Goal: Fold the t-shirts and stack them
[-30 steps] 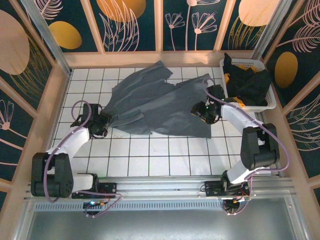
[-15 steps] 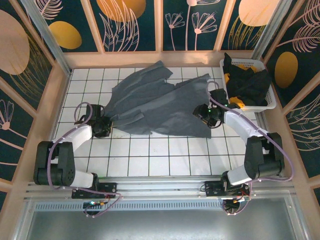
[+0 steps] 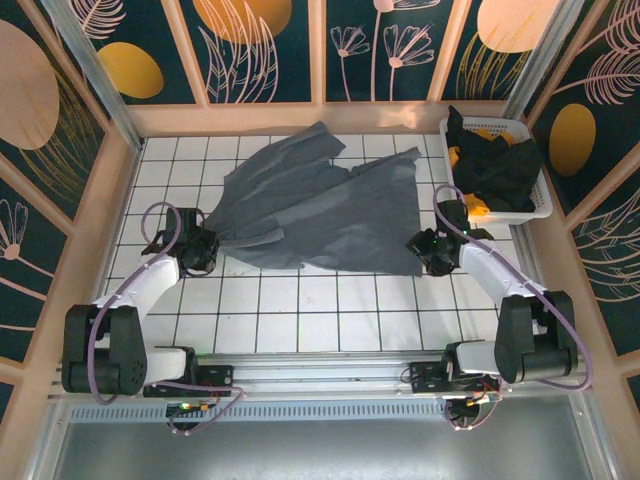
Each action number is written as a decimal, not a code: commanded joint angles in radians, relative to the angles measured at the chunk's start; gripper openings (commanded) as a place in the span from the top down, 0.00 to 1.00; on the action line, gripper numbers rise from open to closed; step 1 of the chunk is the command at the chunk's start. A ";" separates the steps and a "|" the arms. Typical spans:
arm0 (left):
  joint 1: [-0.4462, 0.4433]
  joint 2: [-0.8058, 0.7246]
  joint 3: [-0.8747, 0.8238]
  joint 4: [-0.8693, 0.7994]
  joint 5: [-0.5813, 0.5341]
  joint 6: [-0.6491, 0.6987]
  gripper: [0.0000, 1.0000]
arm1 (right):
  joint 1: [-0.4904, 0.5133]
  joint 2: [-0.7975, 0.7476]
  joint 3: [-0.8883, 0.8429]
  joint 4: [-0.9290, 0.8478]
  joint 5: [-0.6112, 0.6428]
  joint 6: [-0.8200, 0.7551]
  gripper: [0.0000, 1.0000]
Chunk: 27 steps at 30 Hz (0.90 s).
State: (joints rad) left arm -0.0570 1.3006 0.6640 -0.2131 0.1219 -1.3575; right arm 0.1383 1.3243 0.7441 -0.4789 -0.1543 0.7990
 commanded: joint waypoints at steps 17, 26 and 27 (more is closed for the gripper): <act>0.008 0.025 0.051 0.000 0.035 0.077 1.00 | 0.074 0.273 0.035 -0.018 0.141 -0.161 0.59; 0.008 0.044 0.099 0.088 0.085 0.107 1.00 | 0.083 0.290 0.223 -0.007 0.132 -0.286 1.00; 0.008 0.046 0.110 0.110 0.095 0.109 1.00 | 0.082 0.290 0.264 -0.015 0.134 -0.303 1.00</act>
State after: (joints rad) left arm -0.0570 1.3354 0.7212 -0.1783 0.1802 -1.2823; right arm 0.2161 1.6150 0.9047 -0.5140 -0.0486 0.5774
